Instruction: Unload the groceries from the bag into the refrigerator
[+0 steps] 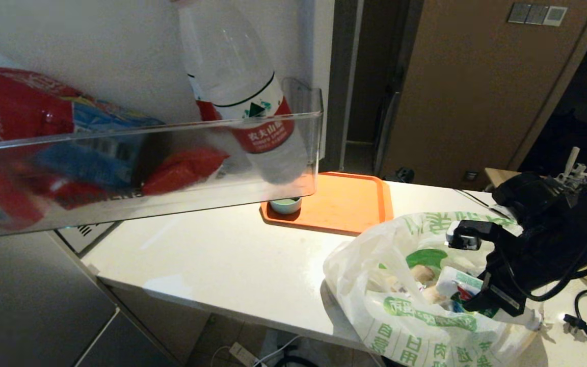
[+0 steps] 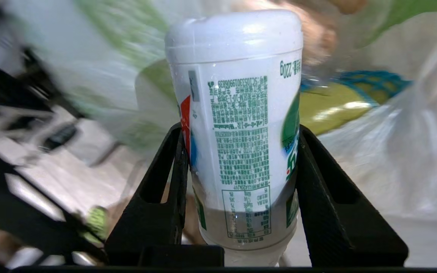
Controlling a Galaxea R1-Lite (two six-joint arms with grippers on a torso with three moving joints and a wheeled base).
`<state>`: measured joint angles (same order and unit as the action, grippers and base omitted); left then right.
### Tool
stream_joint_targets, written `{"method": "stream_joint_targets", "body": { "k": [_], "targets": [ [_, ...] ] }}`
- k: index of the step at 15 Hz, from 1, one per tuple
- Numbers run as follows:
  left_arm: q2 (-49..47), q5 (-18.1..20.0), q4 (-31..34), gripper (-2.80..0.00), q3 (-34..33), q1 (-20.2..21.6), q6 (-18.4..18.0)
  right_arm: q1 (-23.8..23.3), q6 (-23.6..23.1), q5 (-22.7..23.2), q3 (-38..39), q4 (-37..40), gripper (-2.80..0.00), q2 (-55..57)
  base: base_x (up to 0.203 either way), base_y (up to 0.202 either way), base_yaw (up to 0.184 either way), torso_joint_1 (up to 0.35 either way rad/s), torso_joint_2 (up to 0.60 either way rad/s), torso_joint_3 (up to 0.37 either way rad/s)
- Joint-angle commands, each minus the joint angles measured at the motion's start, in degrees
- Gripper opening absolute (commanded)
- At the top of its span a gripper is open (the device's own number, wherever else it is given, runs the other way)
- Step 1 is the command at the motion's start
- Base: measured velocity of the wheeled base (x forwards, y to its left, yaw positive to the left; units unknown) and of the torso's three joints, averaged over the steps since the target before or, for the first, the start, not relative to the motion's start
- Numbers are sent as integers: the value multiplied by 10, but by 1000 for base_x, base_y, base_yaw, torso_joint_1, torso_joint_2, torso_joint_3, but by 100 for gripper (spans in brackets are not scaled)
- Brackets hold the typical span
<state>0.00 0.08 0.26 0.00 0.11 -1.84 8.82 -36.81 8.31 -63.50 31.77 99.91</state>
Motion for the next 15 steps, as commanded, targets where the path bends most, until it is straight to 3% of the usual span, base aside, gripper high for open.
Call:
{"method": "stream_joint_targets", "body": {
  "k": [1, 6, 11, 15],
  "targets": [
    [-1, 0, 0, -280, 0, 1, 0, 20, 30, 3, 14, 1, -280, -31, 0, 0, 0, 0, 0, 0],
    [-1, 0, 0, -280, 0, 0, 0, 30, 133, 31, 21, -2, -280, -58, 0, 0, 0, 0, 0, 0],
    [-1, 0, 0, -280, 0, 0, 0, 28, 262, 25, 27, -1, -280, -96, 0, 0, 0, 0, 0, 0],
    [-1, 0, 0, -280, 0, 1, 0, 29, 328, 7, 48, 0, -280, -126, 0, 0, 0, 0, 0, 0]
  ]
}}
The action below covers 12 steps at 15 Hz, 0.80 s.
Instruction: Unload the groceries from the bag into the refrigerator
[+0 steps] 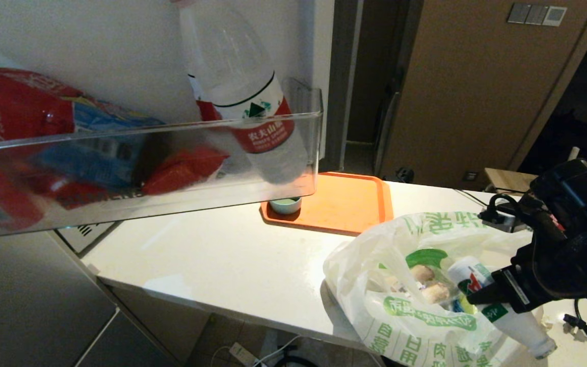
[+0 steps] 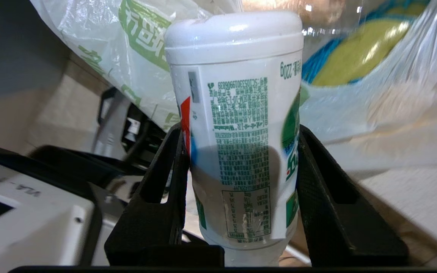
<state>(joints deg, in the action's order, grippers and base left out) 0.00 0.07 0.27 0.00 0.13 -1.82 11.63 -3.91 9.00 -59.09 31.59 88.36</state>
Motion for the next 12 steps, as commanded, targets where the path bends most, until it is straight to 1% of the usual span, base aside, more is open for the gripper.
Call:
{"method": "stream_joint_targets", "body": {
  "k": [1, 2, 3, 7, 8, 11, 12],
  "targets": [
    [-1, 0, 1, -280, 0, 0, -3, 0, 19, 1, 5, 1, -280, -11, 0, 0, 0, 0, 0, 0],
    [-1, 1, 1, -280, 0, 0, -7, 0, 43, 2, 5, 1, -280, -10, 0, 0, 0, 0, 0, 0],
    [-1, 0, 0, -280, 0, 0, -5, 1, 56, 9, 5, 0, -280, -6, 0, 0, 0, 0, 0, 0],
    [-1, 1, 1, -280, 0, 0, -5, 0, 60, 75, -13, -1, -280, 23, 0, 0, 0, 0, 0, 0],
    [-1, 5, 0, -280, 1, 0, -9, 0, 66, 85, -21, -1, -280, 30, 0, 0, 0, 0, 0, 0],
    [-5, 12, -1, -280, 50, 0, -14, -3, 116, 131, -59, 0, -280, 63, 0, 0, 0, 0, 0, 0],
    [-17, 22, 1, -280, 74, 0, -15, -4, 131, 144, -71, 0, -280, 75, 0, 0, 0, 0, 0, 0]
  ]
}}
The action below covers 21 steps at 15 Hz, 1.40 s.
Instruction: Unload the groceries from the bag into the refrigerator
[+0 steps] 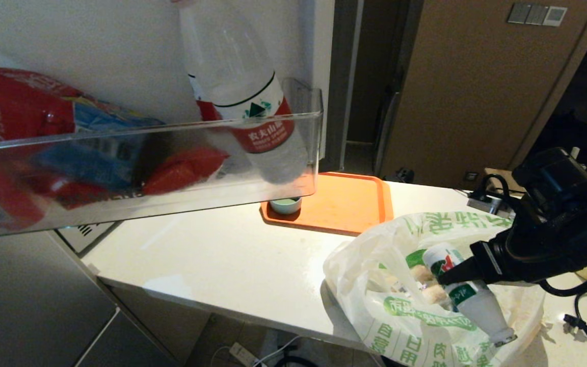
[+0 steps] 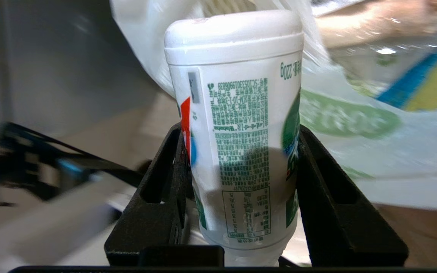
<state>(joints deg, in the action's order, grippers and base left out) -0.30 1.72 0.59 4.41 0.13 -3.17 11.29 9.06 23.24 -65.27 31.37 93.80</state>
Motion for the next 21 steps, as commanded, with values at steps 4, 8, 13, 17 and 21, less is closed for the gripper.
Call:
{"method": "stream_joint_targets", "body": {
  "k": [4, 8, 13, 17, 21],
  "targets": [
    [-143, 59, -7, -280, 117, -15, -67, 0, 65, 93, -47, 4, -280, 51, 0, 0, 0, 0, 0, 0],
    [-283, 129, -59, -280, 142, -41, -145, 7, 123, 153, -64, 6, -280, 63, 0, 0, 0, 0, 0, 0],
    [-428, 228, -175, -280, 137, -51, -209, 33, 160, 188, -73, 6, -280, 70, 0, 0, 0, 0, 0, 0],
    [-453, 260, -189, -280, 138, -89, -239, 39, 186, 253, -89, 11, -280, 85, 0, 0, 0, 0, 0, 0],
    [-455, 265, -190, -280, 134, -158, -298, 47, 264, 326, -112, 13, -280, 86, 0, 0, 0, 0, 0, 0]
  ]
}}
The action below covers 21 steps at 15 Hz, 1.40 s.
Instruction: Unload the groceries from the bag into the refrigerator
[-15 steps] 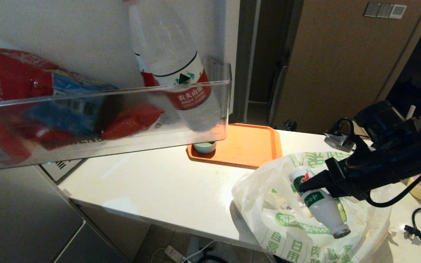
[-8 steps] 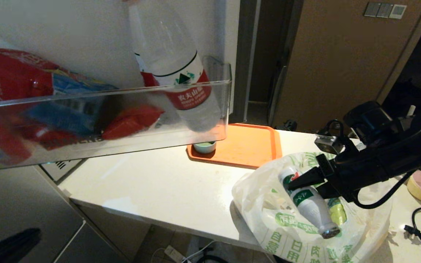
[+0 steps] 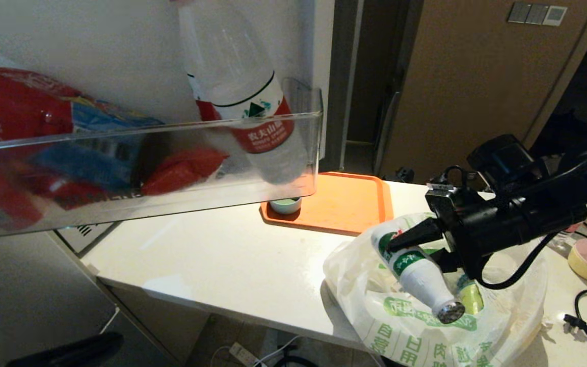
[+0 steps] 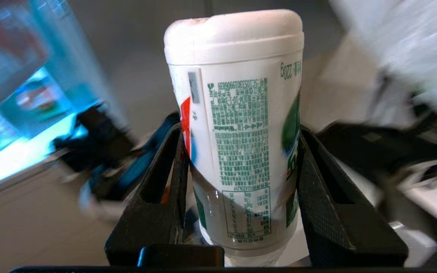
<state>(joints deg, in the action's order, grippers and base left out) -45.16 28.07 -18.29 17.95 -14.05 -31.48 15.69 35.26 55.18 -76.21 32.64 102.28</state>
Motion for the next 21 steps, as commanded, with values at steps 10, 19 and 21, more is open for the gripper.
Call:
{"method": "stream_joint_targets", "body": {
  "k": [10, 19, 21],
  "targets": [
    [-91, 2, -33, -280, 18, -42, -136, 70, 47, 50, -29, 16, -280, 37, 0, 0, 0, 0, 0, 0],
    [-248, 2, -159, 0, 38, -110, -139, 72, 59, 69, -90, 16, -280, 90, 0, 0, 0, 0, 0, 0],
    [-261, 2, -161, 0, 34, -124, -145, 72, 74, 89, -117, 16, -280, 105, 0, 0, 0, 0, 0, 0]
  ]
}}
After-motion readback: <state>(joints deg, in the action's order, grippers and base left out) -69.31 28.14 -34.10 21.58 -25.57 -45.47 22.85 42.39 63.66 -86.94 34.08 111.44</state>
